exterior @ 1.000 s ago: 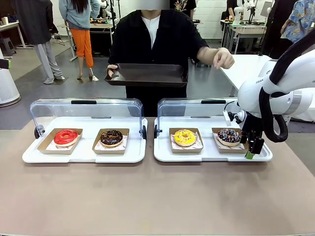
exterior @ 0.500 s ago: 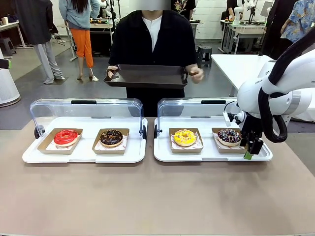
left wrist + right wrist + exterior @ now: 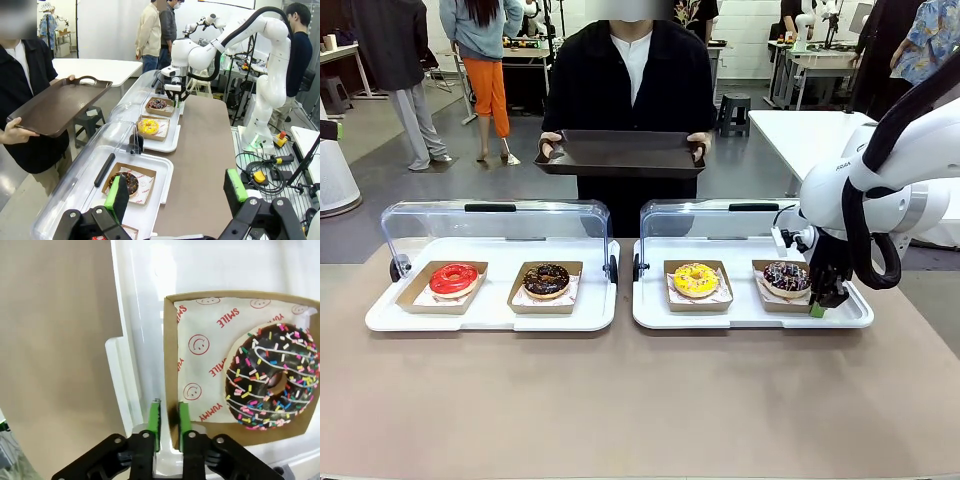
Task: Provide the desired donut to the person.
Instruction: Pick up and lift the Paper togo box containing the Donut pointed at by the person.
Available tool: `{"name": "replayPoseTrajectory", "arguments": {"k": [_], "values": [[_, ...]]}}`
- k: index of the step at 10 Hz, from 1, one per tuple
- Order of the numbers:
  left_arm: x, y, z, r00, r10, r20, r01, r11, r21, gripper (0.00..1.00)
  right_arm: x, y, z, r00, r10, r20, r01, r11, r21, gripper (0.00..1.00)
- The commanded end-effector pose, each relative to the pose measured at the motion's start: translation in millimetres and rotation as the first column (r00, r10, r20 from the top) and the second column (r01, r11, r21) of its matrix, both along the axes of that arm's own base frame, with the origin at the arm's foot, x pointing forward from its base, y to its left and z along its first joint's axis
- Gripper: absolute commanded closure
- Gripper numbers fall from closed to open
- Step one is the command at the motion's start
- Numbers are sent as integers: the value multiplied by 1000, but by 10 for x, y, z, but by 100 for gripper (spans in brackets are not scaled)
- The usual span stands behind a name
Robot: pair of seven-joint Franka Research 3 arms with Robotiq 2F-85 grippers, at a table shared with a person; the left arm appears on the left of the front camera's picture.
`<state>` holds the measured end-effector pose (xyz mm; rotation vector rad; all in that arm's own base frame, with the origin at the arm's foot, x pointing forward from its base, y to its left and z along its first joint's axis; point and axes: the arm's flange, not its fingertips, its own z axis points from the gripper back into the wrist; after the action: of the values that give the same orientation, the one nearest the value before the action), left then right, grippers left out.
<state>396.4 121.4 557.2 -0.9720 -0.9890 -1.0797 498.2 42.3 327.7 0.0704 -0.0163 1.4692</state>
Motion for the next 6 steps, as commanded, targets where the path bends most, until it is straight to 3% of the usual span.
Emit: {"name": "replayPoseTrajectory", "arguments": {"k": [1,6], "values": [[-3,6,14,1000,-2,6,2,1000,-10,0,72,-1,-21,1000,-3,-3,3,1000,-30,96],[-3,6,14,1000,-2,6,2,1000,-10,0,79,-2,-26,1000,1,0,-1,1000,-29,100]]}}
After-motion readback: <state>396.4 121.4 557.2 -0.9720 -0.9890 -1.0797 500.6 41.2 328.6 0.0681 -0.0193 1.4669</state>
